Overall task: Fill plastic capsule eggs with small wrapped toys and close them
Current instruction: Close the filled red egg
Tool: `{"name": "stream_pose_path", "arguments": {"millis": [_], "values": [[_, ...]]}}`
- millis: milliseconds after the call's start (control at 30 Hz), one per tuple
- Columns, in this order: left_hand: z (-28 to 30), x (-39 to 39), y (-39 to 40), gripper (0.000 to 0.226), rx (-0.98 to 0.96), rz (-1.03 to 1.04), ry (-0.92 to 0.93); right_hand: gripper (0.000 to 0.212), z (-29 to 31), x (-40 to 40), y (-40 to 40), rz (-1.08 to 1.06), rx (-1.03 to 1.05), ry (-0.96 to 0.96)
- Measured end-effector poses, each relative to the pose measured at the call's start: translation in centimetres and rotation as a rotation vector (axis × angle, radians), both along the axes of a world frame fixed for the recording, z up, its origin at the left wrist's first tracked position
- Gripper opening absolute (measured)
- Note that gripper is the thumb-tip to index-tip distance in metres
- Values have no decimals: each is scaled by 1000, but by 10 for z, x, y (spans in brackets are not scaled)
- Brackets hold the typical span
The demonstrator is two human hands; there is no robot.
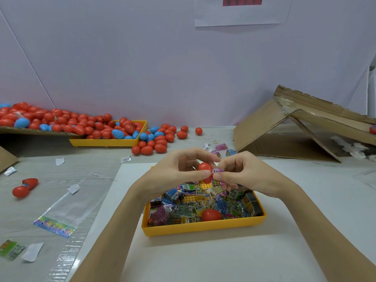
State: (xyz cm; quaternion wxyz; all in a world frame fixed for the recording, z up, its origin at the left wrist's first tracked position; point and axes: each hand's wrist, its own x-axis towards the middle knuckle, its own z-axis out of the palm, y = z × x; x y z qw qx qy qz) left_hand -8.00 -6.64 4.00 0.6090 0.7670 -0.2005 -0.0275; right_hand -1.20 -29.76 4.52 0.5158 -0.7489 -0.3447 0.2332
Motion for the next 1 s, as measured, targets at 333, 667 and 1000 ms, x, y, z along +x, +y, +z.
{"name": "stream_pose_path", "arguments": {"millis": [333, 667, 1000], "values": [[-6, 7, -3, 28, -69, 313, -158, 34, 1, 2, 6, -152, 278, 227], [-10, 11, -17, 42, -27, 372, -304, 34, -10, 2, 15, -374, 326, 238], [-10, 10, -19, 45, -102, 384, -236, 43, -10, 6, 11, -381, 393, 282]]}}
